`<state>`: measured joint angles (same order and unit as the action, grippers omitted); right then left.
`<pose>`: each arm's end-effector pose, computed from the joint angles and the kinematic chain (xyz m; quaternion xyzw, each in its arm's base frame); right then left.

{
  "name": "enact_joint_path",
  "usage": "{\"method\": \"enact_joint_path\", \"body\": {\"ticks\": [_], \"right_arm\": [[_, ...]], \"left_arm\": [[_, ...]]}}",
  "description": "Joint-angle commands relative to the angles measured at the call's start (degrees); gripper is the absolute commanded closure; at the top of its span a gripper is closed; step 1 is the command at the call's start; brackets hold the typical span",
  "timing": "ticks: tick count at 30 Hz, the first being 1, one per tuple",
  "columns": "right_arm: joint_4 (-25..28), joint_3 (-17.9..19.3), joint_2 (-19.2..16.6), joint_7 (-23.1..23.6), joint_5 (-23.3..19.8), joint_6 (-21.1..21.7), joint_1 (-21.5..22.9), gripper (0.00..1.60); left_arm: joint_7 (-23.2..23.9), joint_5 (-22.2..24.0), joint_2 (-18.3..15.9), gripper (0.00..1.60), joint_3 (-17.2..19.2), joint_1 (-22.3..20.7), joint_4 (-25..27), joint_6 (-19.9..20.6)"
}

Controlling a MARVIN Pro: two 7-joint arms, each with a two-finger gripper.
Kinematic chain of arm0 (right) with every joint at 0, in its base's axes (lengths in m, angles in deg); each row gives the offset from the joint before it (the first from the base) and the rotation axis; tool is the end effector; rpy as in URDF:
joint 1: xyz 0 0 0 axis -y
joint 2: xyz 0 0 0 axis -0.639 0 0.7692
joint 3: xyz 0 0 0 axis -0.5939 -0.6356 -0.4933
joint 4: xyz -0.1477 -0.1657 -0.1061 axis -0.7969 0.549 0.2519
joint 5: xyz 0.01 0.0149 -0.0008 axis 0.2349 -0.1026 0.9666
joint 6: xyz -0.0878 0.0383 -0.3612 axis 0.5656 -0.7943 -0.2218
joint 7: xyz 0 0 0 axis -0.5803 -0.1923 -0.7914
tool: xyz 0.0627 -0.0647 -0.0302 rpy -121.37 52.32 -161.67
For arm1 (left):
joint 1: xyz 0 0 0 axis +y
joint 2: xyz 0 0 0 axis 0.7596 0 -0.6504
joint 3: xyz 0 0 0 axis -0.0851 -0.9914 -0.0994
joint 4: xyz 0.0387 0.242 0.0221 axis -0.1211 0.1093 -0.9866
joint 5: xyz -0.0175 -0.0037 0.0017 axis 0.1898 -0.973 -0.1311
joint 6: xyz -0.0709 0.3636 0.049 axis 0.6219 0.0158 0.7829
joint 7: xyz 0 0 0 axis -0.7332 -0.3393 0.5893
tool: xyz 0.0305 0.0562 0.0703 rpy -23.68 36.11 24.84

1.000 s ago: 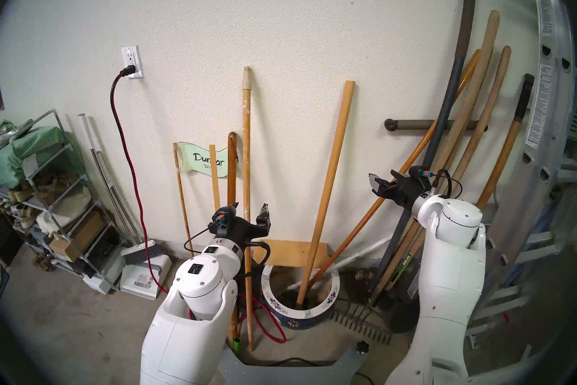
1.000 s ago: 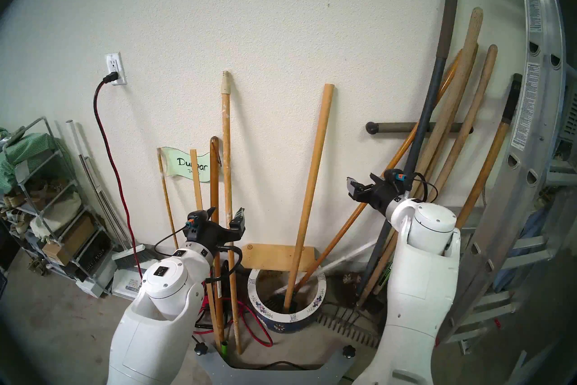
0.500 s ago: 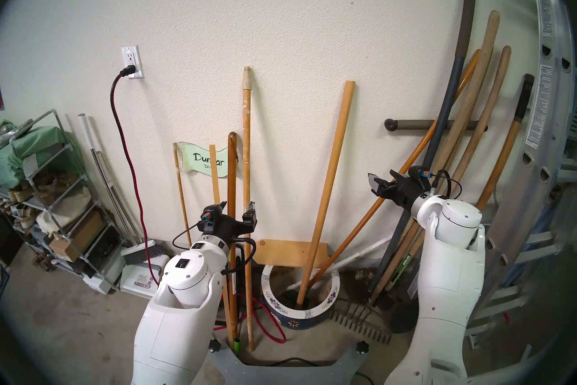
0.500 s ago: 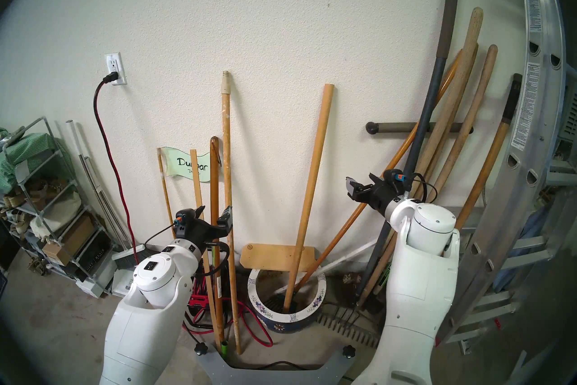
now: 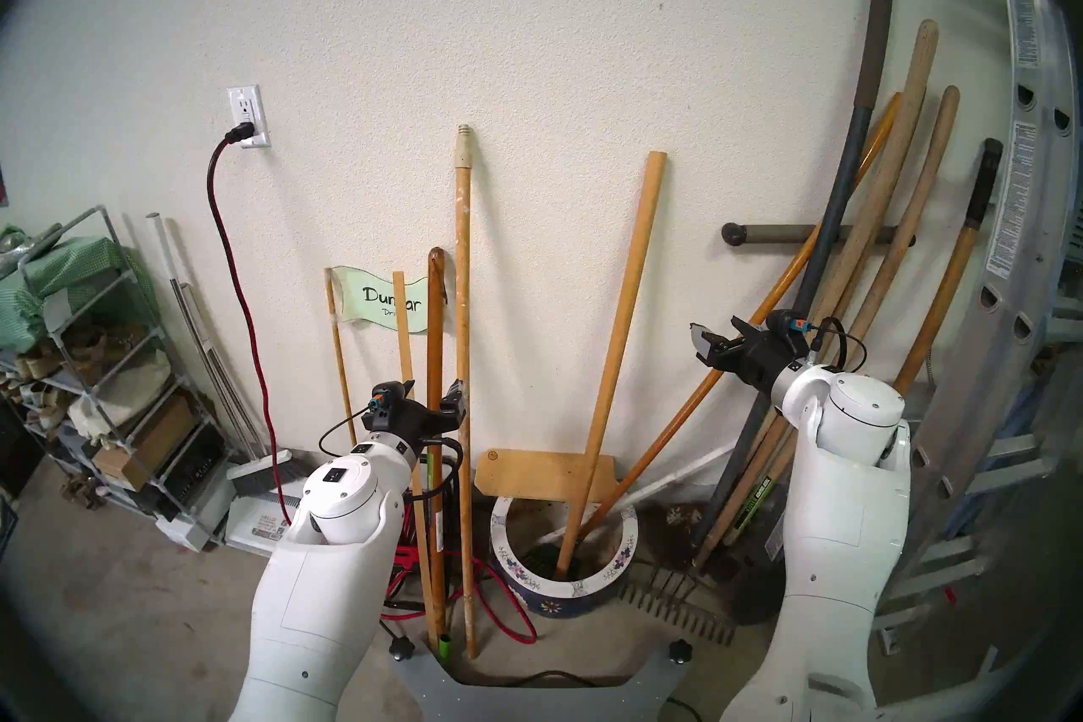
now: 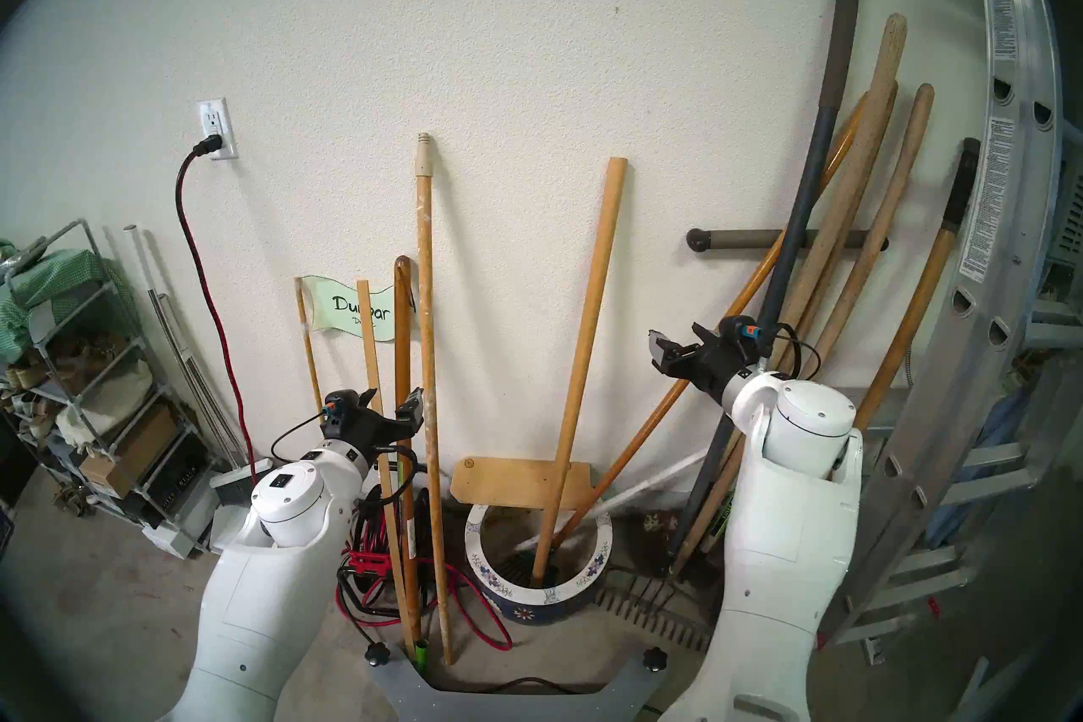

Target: Put wooden sticks into the pot

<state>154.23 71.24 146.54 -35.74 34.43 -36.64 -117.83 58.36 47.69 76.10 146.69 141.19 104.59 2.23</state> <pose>0.4799 -0.1273 -0.1693 -0.7602 -0.0728 -0.6368 0.1064 0.4752 0.0182 -0.2999 0.7695 0.0196 0.6304 0.1003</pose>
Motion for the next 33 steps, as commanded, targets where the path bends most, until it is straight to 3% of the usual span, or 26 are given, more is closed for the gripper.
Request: {"method": "enact_joint_path", "body": {"ticks": [1, 21, 33], "right_arm": [[0.3, -0.3, 0.0, 0.1, 0.1, 0.0, 0.1, 0.00], [0.3, -0.2, 0.0, 0.1, 0.1, -0.1, 0.1, 0.00], [0.3, -0.2, 0.0, 0.2, 0.1, -0.1, 0.1, 0.00]], "left_arm": [[2.2, 0.7, -0.9, 0.00, 0.0, -6.4, -5.9, -1.1], [9.9, -0.2, -3.2, 0.00, -3.5, -20.0, -26.6, -7.5], [12.0, -0.7, -2.1, 0.00, -5.3, -27.3, -36.2, -9.7]]}}
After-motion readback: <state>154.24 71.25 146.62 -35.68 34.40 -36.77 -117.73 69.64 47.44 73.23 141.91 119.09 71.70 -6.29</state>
